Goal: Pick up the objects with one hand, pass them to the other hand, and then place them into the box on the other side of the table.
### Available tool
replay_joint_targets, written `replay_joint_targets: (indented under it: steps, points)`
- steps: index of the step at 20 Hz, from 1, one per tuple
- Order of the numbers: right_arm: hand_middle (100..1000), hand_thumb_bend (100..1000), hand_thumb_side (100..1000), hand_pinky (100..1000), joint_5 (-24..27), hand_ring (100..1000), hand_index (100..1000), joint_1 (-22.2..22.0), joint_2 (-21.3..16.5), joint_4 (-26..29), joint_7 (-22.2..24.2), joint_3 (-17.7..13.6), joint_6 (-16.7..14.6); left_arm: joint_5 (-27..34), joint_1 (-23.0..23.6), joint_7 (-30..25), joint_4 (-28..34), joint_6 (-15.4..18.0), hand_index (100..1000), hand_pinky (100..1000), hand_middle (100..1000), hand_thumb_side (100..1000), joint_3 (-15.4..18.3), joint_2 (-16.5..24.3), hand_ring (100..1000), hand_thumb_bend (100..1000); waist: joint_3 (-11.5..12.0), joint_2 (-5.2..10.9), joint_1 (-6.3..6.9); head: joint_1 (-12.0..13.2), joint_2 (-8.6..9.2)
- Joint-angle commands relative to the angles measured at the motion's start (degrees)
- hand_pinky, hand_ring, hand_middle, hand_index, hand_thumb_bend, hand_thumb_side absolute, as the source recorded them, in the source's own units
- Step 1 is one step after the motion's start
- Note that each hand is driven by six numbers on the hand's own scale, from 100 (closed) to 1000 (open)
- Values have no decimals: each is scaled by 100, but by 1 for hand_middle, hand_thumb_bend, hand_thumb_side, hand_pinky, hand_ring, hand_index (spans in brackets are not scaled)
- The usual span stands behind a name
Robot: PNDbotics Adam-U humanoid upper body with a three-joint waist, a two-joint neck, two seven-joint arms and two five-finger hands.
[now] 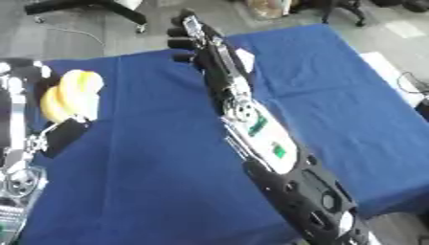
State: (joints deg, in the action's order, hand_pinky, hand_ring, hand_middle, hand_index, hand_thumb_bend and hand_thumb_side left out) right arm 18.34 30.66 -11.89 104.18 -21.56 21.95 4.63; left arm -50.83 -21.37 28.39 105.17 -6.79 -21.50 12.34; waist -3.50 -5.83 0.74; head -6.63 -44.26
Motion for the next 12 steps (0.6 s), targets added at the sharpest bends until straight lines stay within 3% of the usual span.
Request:
replay_joint_targets:
  steps: [1,6,12]
  points:
    - [671,100,771,736,-271,728,785,28,-43,420,82,-174,-234,-137,51,156,-62,-307,198,286,100,100,397,176,203,204,2,58,0,528,14]
    - [662,100,776,731,-392,724,783,-50,-79,432,357,-194,-344,-458,232,27,-101,-1004,215,298,100,100,1257,539,217,210,60,68,81,1343,14]
    - [656,100,780,729,-514,720,782,-88,-107,256,530,-201,-394,-831,543,-401,9,-2066,229,308,100,100,2250,1314,228,213,116,69,194,1748,14]
